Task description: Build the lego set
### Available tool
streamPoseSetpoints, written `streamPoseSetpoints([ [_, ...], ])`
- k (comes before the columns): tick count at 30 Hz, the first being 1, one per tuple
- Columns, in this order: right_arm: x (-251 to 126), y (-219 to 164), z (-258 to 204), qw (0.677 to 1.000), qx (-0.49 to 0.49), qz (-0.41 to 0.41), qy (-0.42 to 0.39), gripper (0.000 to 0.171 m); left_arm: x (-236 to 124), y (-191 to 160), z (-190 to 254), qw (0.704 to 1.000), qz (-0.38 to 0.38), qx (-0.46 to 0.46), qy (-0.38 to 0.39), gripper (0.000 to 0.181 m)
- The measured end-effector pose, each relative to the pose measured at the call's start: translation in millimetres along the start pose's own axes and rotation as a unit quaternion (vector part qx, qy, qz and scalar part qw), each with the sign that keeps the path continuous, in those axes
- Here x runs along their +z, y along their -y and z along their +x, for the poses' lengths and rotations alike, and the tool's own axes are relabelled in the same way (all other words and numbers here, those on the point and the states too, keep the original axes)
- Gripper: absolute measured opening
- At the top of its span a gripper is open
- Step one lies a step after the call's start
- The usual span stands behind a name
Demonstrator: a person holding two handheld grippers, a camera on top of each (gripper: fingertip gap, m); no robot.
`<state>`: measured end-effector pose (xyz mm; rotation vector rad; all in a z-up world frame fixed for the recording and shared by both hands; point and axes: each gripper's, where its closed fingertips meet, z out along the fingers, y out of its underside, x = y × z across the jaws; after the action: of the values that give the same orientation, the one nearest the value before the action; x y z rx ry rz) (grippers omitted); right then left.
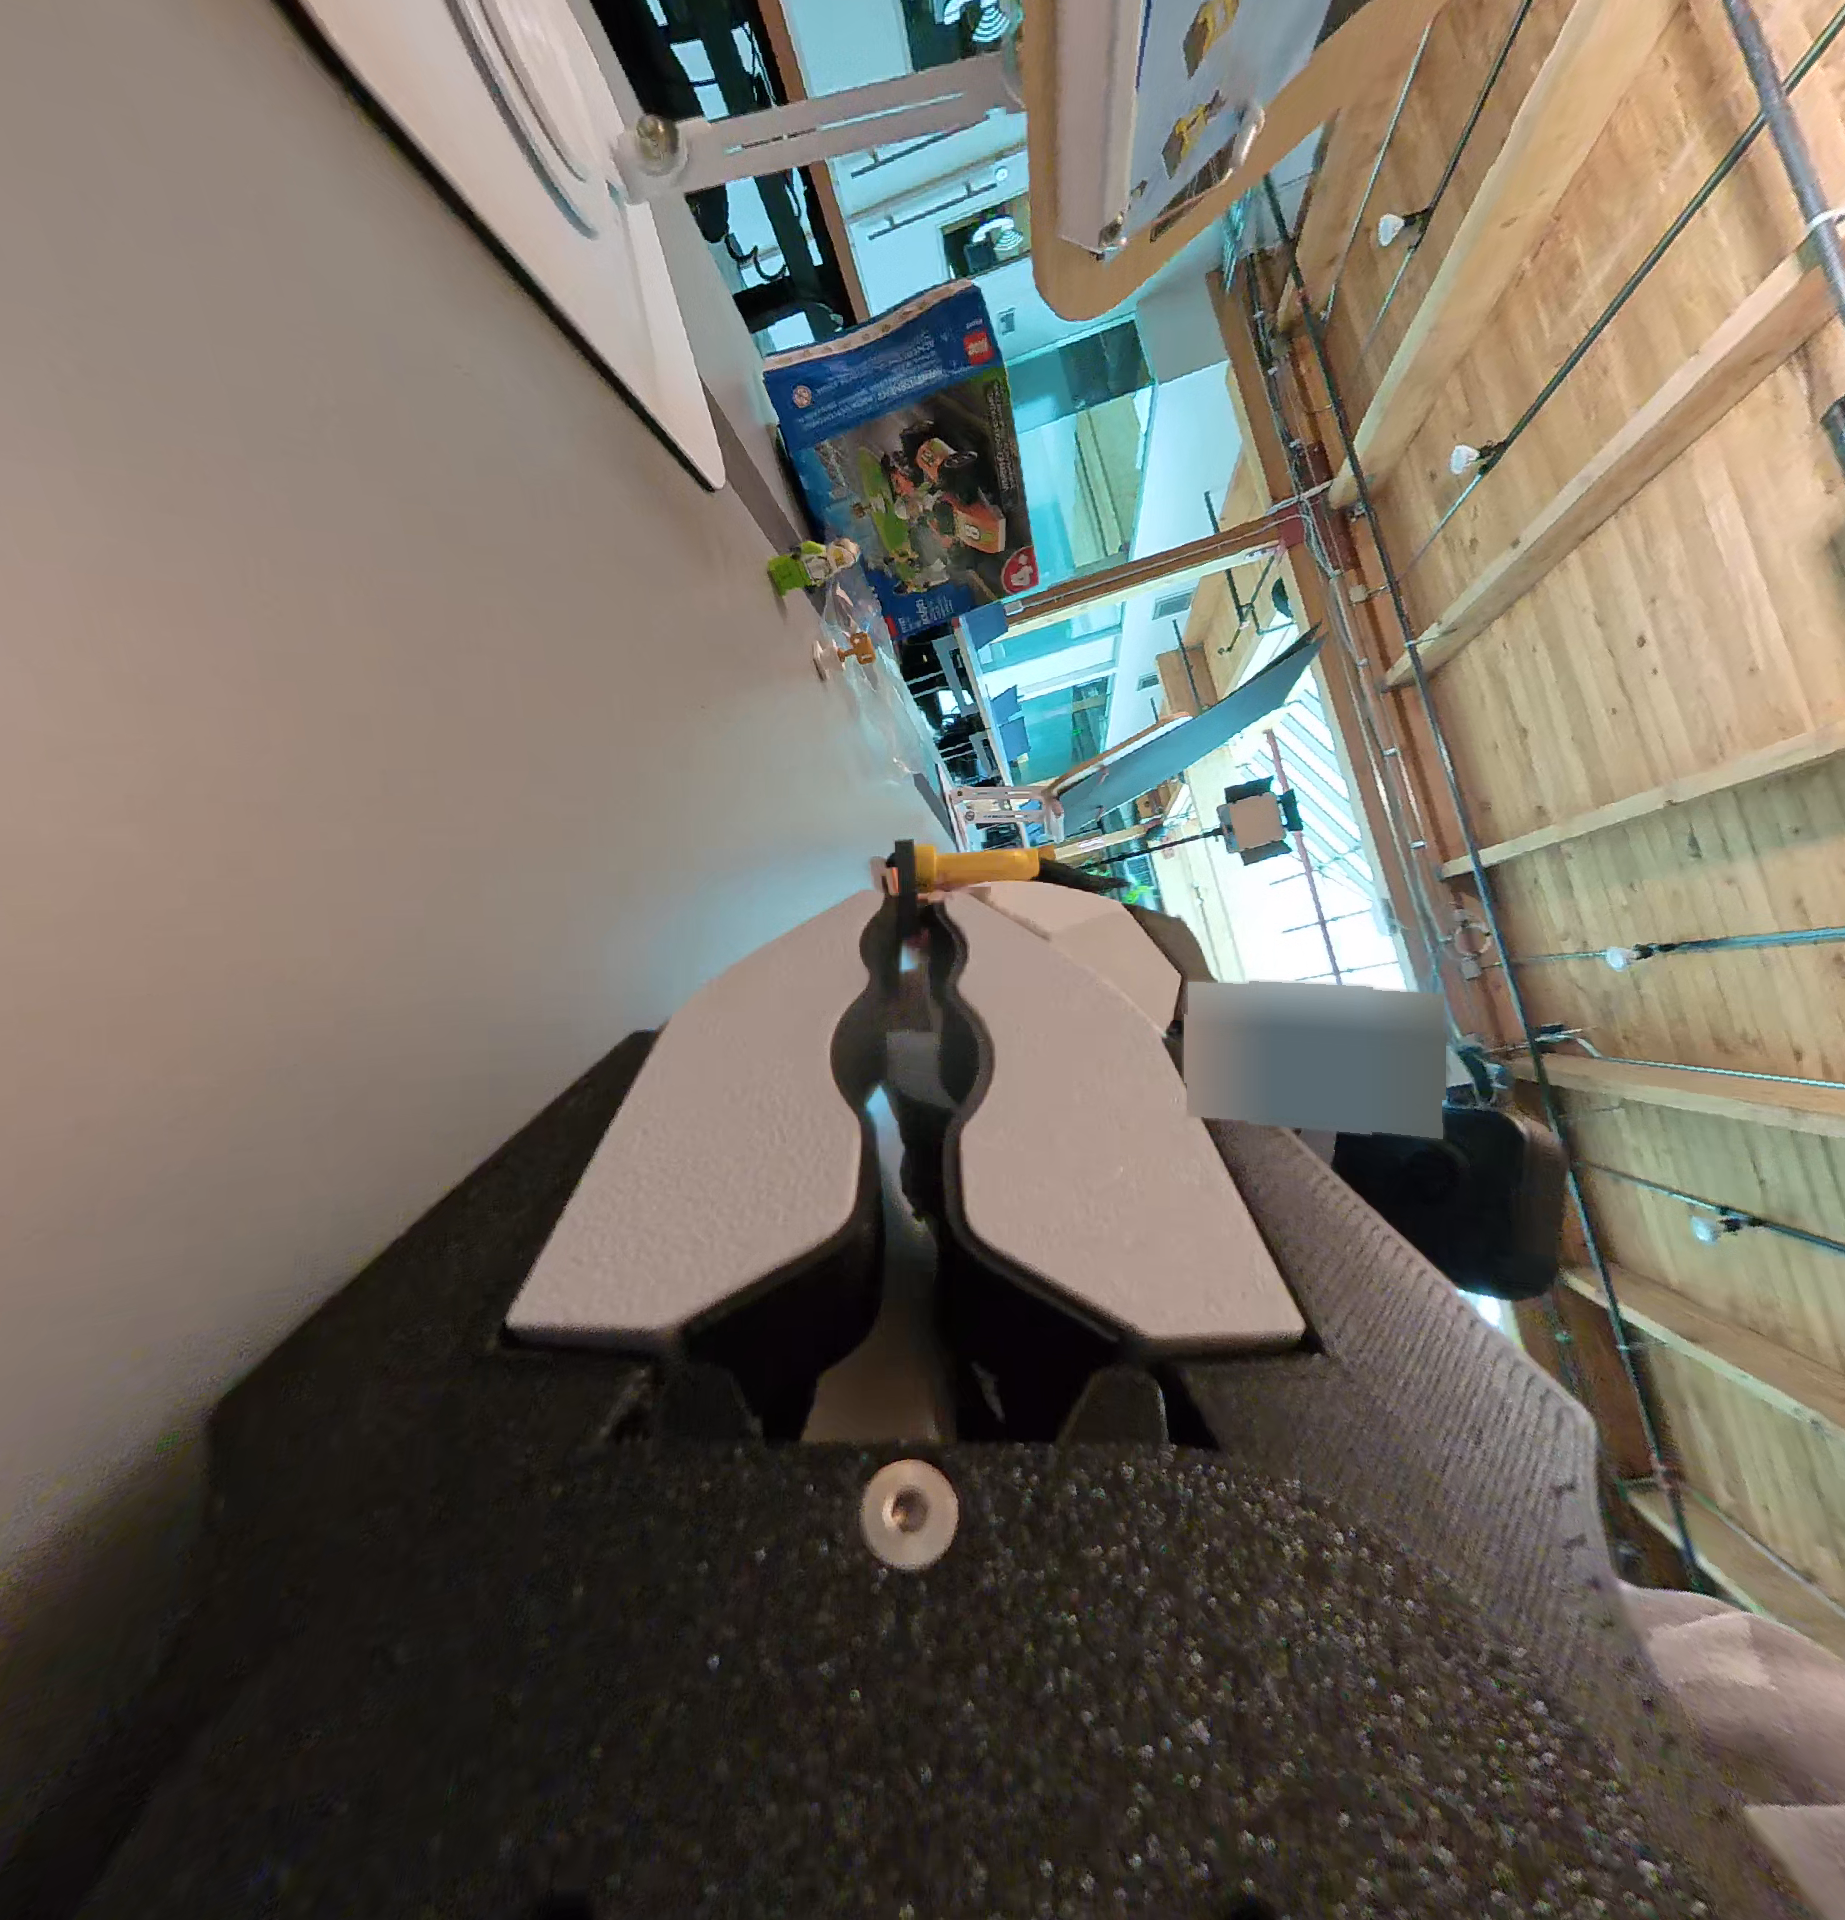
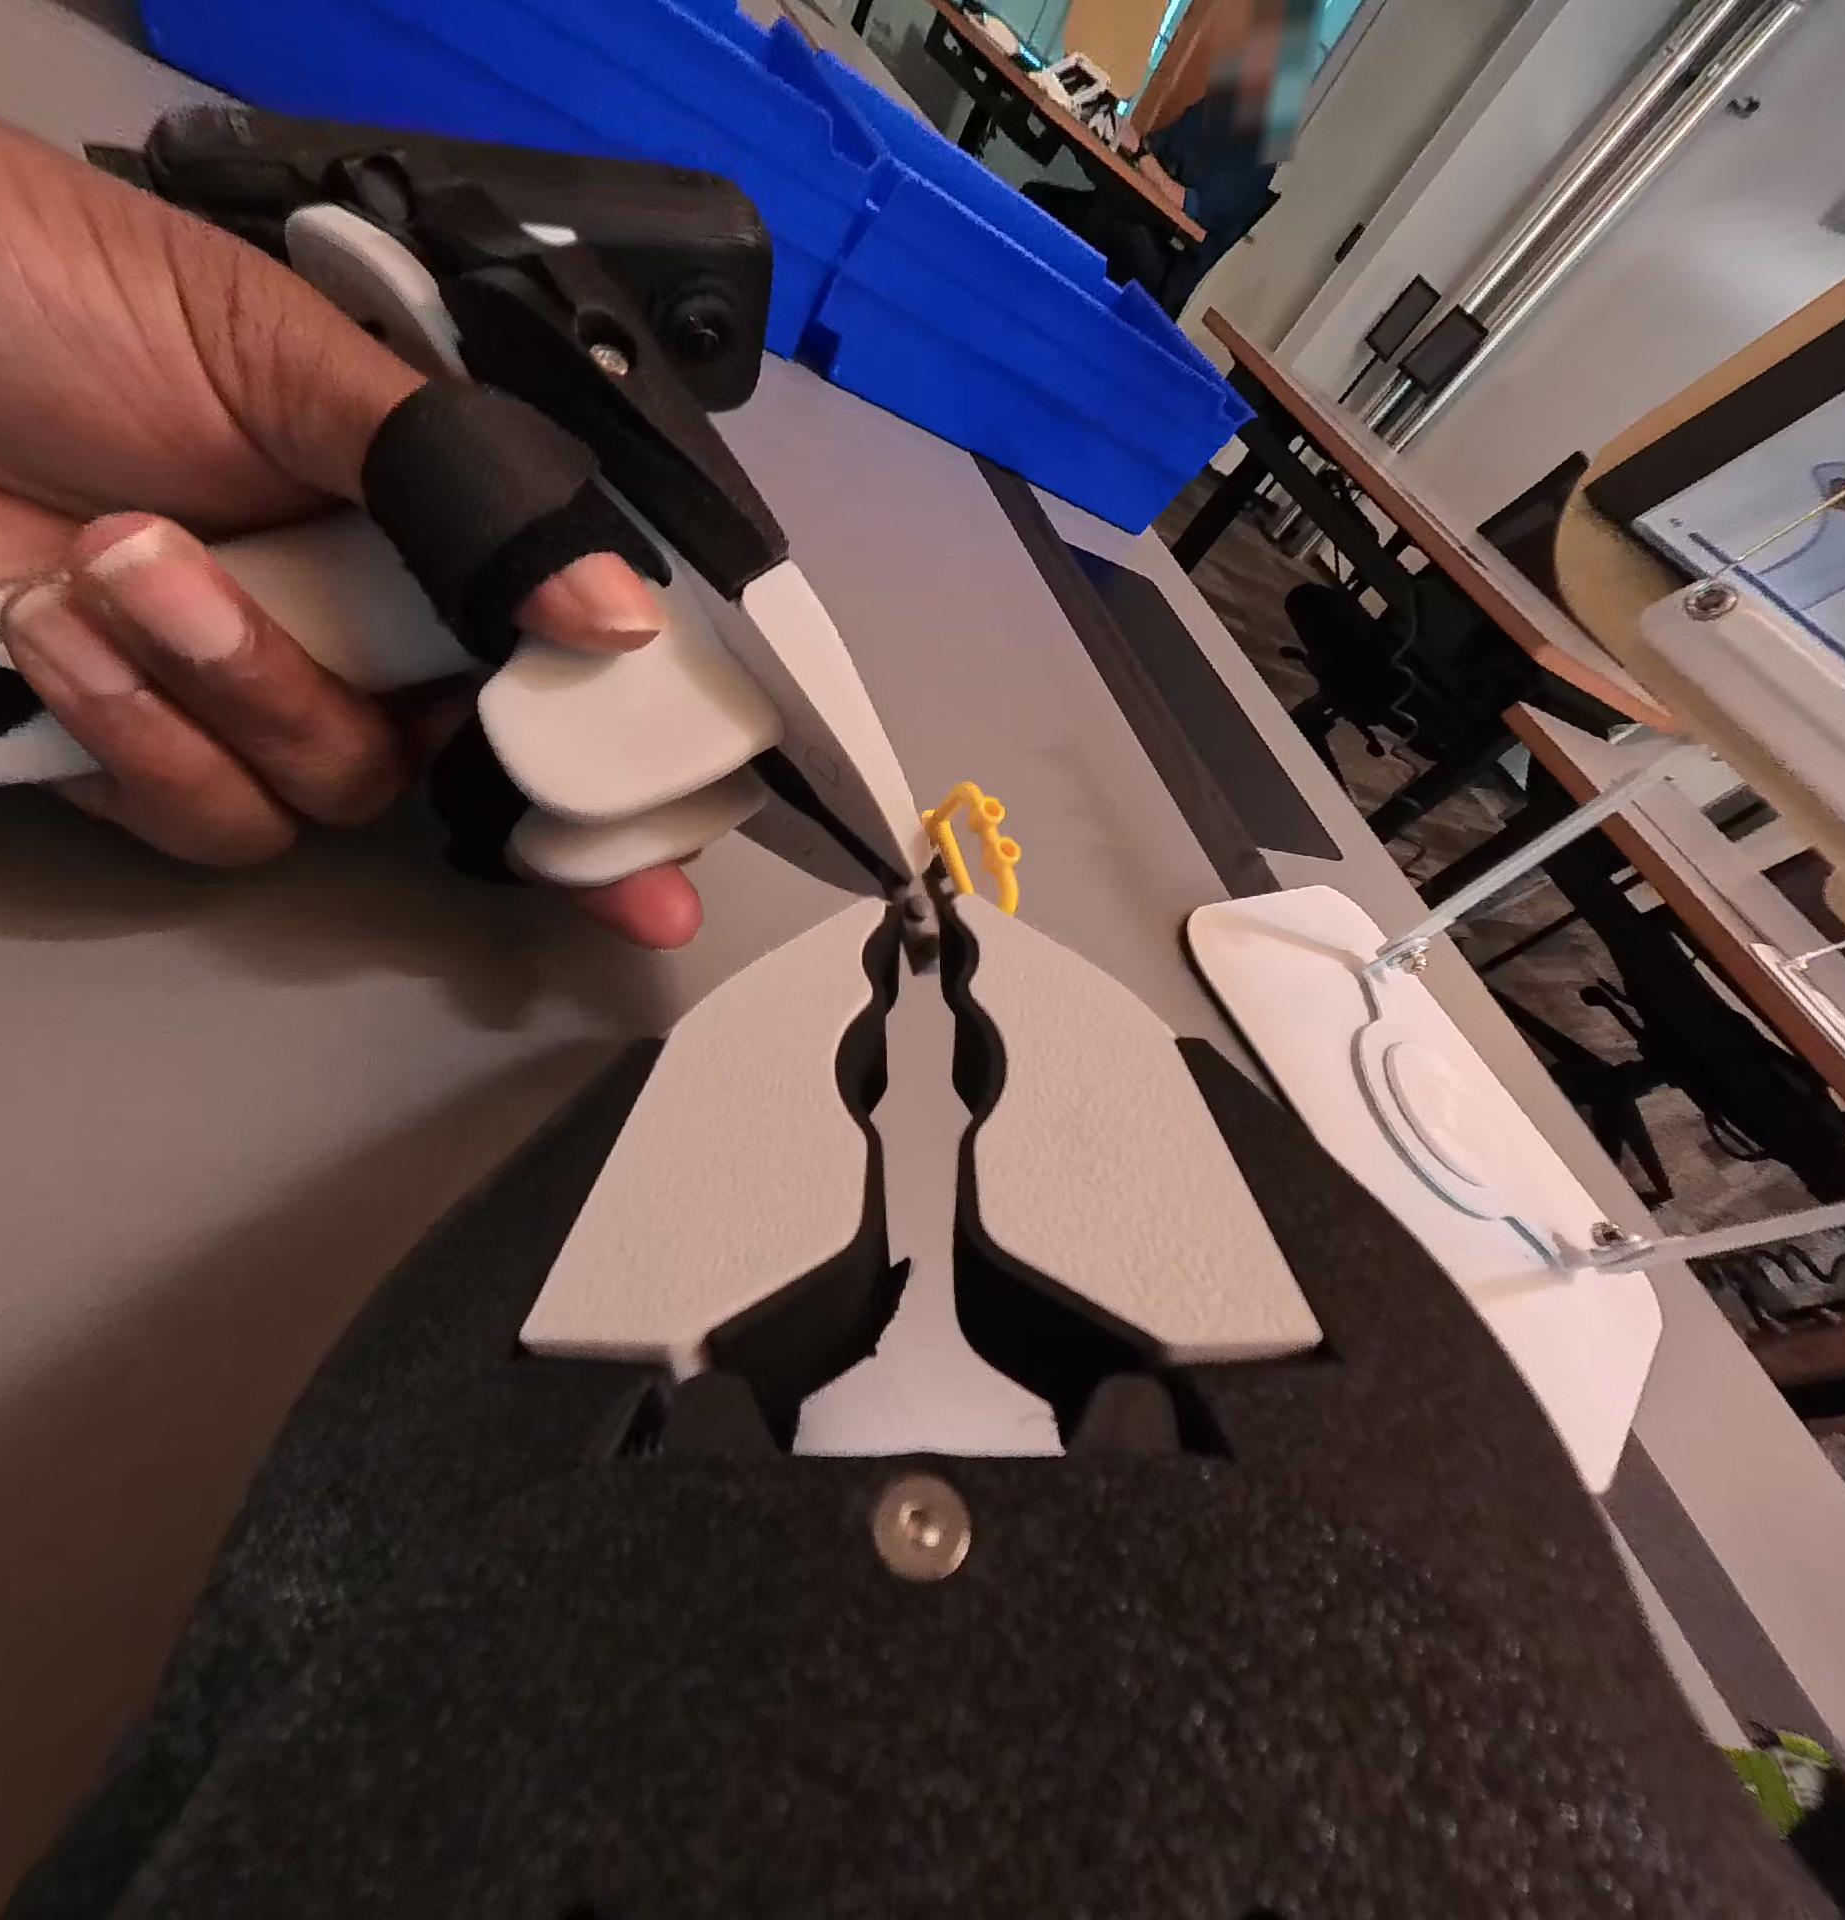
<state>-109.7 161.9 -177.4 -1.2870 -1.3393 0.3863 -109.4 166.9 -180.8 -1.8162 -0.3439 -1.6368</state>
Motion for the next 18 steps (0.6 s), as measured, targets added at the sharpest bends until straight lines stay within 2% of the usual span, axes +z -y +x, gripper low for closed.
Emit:
streamPoseSetpoints([
  [4, -8, -1, 2, 1.0, 0.02, -0.007, 0.016, 0.006, -2, 4, -2, 1.0, 0.006, 0.0, 0.004, 0.005],
  [8, -33, -30, 4, 0.991, 0.071, -0.092, 0.064, 0.01, -4, 8, -1, 1.0, 0.013, 0.007, 0.005, 0.005],
  [12, -71, -69, 12, 0.974, 0.113, -0.188, 0.064, 0.013, -4, 9, 1, 1.0, 0.014, 0.002, -0.001, 0.005],
  [18, -118, -95, 2, 0.948, 0.15, -0.258, 0.115, 0.012, -3, 6, 5, 1.0, 0.007, 0.004, -0.008, 0.005],
])
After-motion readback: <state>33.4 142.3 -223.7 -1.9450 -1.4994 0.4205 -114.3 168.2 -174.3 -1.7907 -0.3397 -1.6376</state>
